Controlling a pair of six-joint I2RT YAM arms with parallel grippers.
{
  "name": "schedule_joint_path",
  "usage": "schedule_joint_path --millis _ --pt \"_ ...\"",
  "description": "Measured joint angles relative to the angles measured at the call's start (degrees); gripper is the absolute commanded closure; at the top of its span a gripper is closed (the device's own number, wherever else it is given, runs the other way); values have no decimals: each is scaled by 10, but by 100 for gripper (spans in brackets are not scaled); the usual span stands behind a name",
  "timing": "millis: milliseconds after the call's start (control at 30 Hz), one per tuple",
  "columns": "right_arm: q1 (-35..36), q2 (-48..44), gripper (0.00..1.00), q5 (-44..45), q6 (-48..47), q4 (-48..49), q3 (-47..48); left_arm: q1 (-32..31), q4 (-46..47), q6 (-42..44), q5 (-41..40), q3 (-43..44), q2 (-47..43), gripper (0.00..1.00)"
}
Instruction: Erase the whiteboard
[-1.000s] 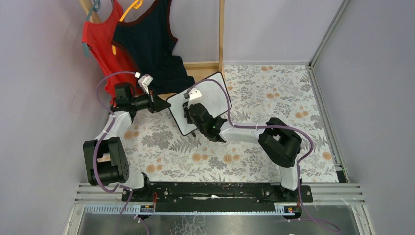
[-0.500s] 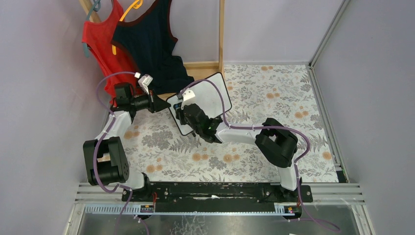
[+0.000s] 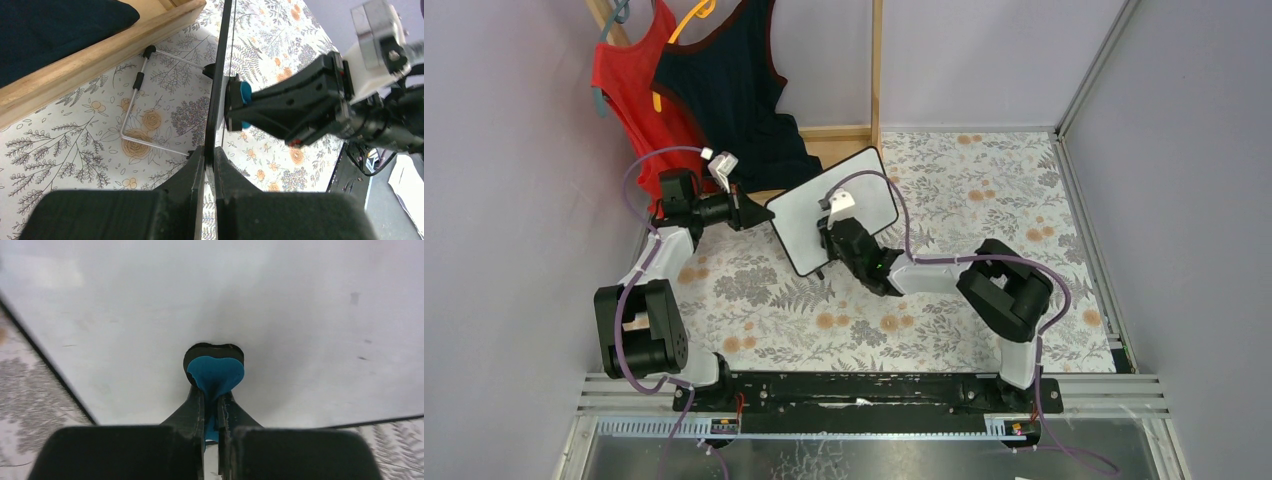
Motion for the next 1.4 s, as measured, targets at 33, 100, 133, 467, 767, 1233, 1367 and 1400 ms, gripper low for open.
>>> schedule_joint_path --millis 33,100,133,467,767,1233,1367,1400 --pt "-9 -4 100 0 -1 0 -8 0 0 0 0 0 0 100" --pt "-25 -11 100 2 -6 0 -21 0 0 0 0 0 0 100" --pt "-34 -14 100 5 -9 0 -26 0 0 0 0 0 0 100" --pt "-89 -42 100 31 -37 -14 -45 0 -2 2 0 0 -2 100" --pt "-91 -161 100 78 -40 -125 -55 0 -7 5 0 1 -3 100" --pt "-215 -345 100 89 -37 -452 -35 0 -12 8 -3 3 -3 100" --pt "-318 -382 100 53 -33 -513 -46 0 -12 8 -5 3 -3 100" --pt "-342 -382 100 41 -30 -525 -46 0 -12 8 -5 3 -3 100"
